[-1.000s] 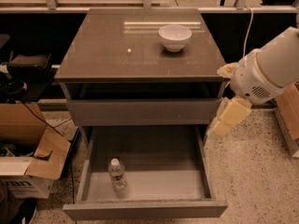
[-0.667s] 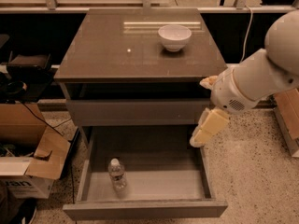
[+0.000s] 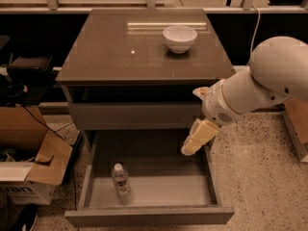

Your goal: Pick water bottle from middle drawer and place on counter

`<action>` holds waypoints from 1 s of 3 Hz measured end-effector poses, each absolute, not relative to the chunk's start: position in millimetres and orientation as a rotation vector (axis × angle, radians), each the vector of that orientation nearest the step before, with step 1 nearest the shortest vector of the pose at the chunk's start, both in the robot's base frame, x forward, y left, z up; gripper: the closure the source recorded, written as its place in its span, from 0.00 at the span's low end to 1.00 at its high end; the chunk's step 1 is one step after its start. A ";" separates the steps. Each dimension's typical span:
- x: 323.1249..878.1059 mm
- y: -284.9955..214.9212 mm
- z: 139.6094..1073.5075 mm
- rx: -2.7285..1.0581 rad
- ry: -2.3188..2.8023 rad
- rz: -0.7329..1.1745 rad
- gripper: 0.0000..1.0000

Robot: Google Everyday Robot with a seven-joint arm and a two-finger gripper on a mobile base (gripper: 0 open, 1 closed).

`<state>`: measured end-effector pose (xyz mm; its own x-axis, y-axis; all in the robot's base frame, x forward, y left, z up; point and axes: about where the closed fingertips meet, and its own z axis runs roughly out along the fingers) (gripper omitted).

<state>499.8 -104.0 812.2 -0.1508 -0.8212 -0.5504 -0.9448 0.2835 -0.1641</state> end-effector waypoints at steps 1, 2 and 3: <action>499.8 -102.7 802.8 -1.525 2.024 0.355 0.00; 506.1 -84.9 776.3 -1.444 2.020 0.467 0.00; 527.2 -62.0 726.8 -1.289 2.035 0.639 0.00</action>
Offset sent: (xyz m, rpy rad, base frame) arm 0.0203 0.0387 -0.0710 0.2829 0.0995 -0.0898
